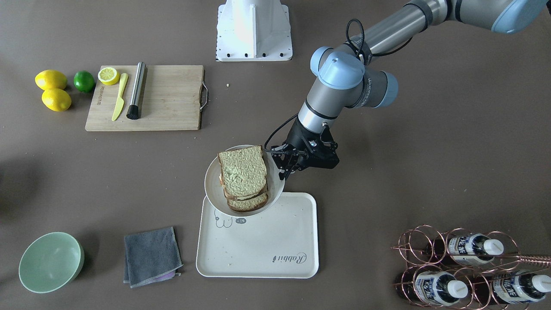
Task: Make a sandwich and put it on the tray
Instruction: 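Lift the plate and carry it toward the cream tray with left gripper, then lower the plate onto the cream tray with left gripper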
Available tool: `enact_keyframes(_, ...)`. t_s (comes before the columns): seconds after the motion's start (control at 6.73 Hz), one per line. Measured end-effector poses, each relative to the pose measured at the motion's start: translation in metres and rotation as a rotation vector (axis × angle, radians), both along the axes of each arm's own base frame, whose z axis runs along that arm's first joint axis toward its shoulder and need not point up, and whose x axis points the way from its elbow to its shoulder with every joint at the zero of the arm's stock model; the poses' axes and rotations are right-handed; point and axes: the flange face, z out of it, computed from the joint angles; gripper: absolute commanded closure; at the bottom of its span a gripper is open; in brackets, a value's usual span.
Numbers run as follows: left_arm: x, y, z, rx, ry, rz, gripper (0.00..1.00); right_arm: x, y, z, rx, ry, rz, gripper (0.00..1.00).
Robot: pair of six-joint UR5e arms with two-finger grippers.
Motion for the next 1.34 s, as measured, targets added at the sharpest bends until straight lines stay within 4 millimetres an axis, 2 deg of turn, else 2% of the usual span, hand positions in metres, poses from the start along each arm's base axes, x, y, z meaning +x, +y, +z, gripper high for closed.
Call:
enact_keyframes(0.15, 0.002, -0.031, -0.001, -0.009, -0.023, -0.014, 1.00, 0.002, 0.000, 0.000, 0.000, 0.001, 0.003, 0.00)
enact_keyframes(0.3, 0.006, -0.053, 0.004, -0.008, -0.042, -0.022, 1.00, 0.002, 0.000, 0.001, -0.001, 0.002, 0.005, 0.00)
enact_keyframes(0.45, 0.009, -0.070, 0.014, -0.004, -0.060, -0.029, 1.00, 0.003, 0.000, 0.002, -0.002, 0.003, 0.006, 0.00)
enact_keyframes(0.59, 0.011, -0.079, 0.019, 0.002, -0.073, -0.031, 1.00, 0.003, 0.001, 0.003, -0.005, 0.004, 0.006, 0.00)
enact_keyframes(1.04, 0.020, -0.078, 0.021, 0.019, -0.089, -0.033, 0.97, 0.004, 0.006, 0.008, -0.009, 0.004, 0.006, 0.00)
enact_keyframes(1.34, 0.028, -0.072, 0.021, 0.036, -0.099, -0.035, 0.74, 0.005, 0.007, 0.010, -0.009, 0.003, 0.005, 0.00)
